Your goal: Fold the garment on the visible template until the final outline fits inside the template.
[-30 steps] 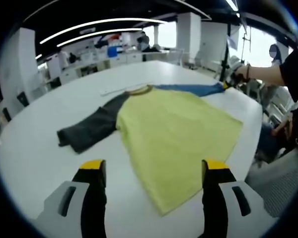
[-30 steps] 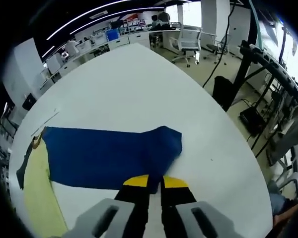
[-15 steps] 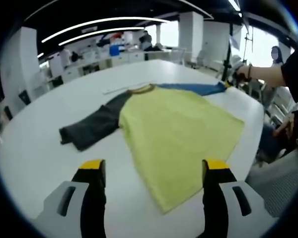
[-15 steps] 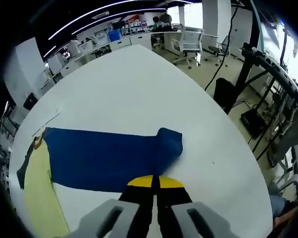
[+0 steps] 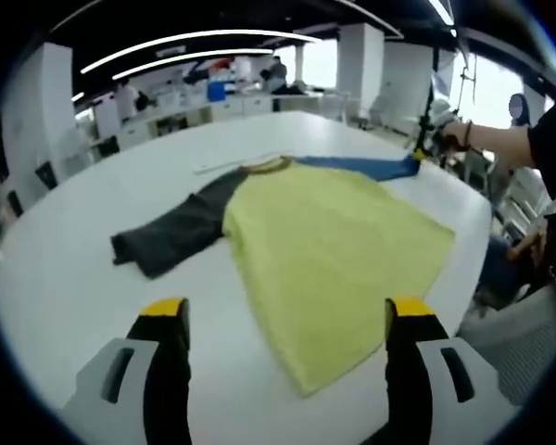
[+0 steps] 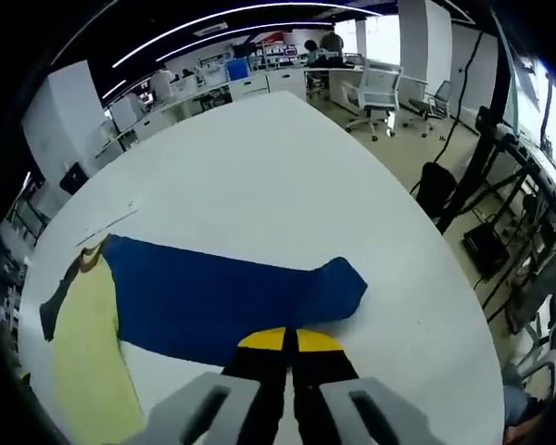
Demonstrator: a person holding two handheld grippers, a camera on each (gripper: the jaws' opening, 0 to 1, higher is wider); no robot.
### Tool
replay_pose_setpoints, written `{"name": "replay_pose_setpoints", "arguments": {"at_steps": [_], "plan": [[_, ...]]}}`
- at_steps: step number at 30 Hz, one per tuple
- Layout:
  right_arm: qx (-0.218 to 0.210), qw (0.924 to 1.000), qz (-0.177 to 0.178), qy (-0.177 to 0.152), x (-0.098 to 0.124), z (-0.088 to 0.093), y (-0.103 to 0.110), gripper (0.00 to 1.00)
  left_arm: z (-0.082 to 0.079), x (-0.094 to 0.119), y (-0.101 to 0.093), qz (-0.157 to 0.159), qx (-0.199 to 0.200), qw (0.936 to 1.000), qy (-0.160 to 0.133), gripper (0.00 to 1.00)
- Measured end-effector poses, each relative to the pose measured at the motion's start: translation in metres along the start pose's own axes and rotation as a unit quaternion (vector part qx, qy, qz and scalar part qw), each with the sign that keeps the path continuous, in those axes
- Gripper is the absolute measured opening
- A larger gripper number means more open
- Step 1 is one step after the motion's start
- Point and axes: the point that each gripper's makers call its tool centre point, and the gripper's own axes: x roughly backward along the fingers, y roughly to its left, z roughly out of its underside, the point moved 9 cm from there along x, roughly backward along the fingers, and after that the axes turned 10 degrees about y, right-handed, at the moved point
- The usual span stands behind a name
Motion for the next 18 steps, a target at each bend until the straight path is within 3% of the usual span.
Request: {"name": "replay_pose_setpoints", "arguments": {"at_steps": [18], "plan": [[0.071,0.9967,-0.038,-0.012,0.001,-0.025,0.053,0.0,0.004,0.005,0.001,0.008,0.009,0.9999,0.009,0.87]]}}
